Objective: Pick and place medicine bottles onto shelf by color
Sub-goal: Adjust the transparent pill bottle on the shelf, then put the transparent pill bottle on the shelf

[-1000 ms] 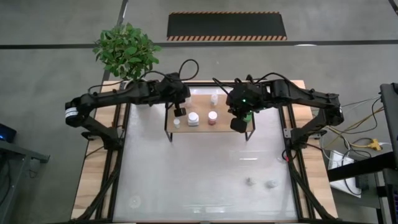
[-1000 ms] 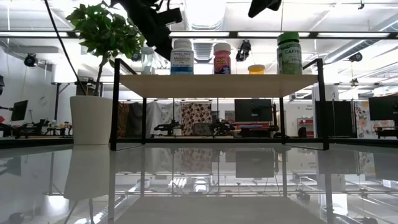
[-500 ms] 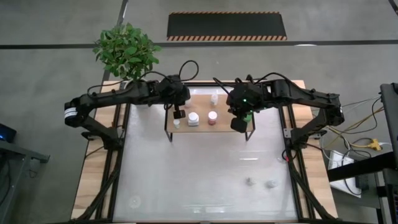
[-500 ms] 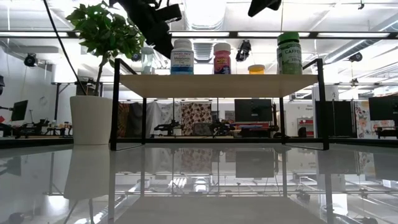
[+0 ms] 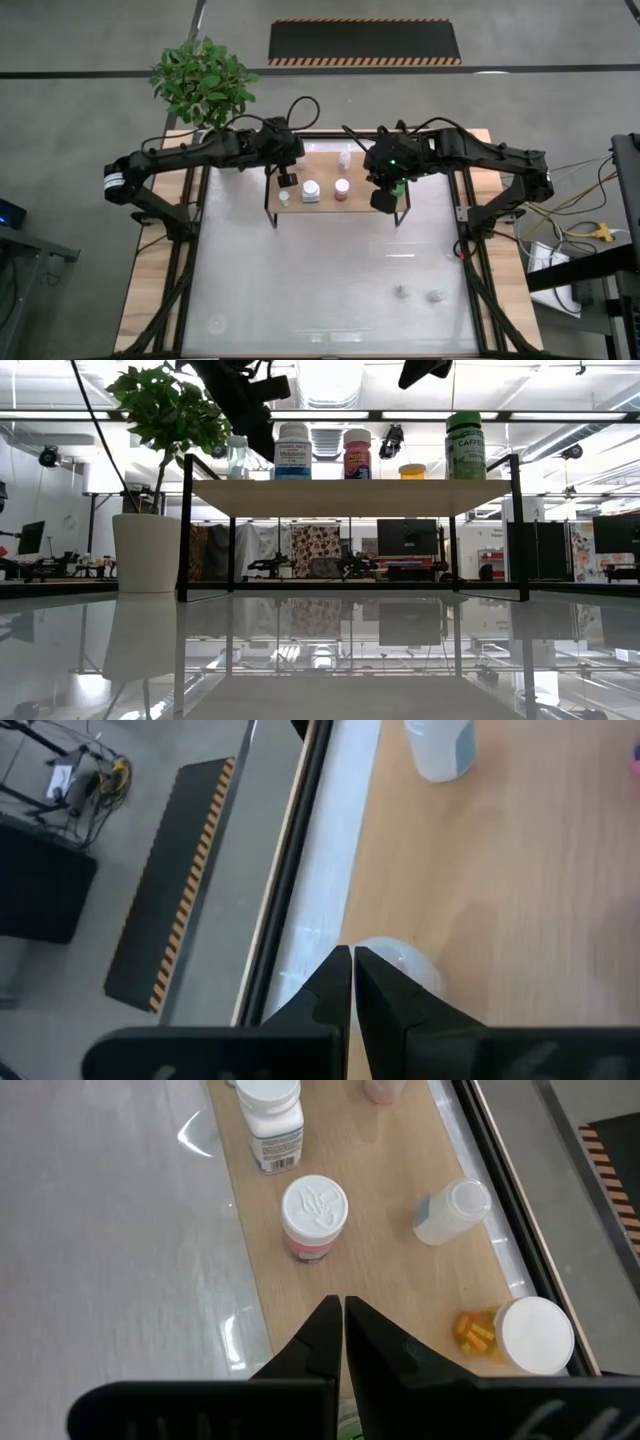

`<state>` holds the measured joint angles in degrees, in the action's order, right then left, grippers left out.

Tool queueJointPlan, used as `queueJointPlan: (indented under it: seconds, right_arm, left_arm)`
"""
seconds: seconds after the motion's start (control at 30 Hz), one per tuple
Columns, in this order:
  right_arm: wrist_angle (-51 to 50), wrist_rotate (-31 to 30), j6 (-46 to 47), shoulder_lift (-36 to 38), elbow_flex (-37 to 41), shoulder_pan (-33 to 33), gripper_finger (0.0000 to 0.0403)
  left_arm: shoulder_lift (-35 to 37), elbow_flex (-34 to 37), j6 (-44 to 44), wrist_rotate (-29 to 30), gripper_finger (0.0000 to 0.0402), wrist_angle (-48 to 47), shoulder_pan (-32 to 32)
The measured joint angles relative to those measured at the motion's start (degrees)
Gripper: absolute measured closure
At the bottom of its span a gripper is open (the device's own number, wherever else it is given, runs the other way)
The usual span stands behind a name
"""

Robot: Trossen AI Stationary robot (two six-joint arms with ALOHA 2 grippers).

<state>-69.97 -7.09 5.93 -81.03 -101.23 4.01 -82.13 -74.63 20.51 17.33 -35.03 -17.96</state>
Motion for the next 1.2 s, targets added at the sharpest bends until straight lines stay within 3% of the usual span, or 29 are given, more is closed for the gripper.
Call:
queueJointPlan:
  seconds: [0.4,0.73,1.0,1.2]
  right_arm:
    - [0.7,0.0,-1.1,0.0,0.1,0.0,0.0394]
    - [3.4,2.8,-2.6,0.0,3.4,-1.7,0.0394]
    - [4.3,14.2,-2.8,0.4,11.0,-9.8,0.0394]
    - [6.4,14.9,6.9,2.8,20.1,-20.5,0.0394]
  left_arm:
    - [2.0,-0.1,0.8,0.1,0.0402,0.0,1.1]
    - [9.5,-0.1,-1.3,-0.2,0.0402,1.7,12.3]
    - [11.1,0.0,-4.1,-0.2,0.0402,3.7,22.7]
    - [11.0,0.1,-5.2,-0.2,0.0402,8.4,28.8]
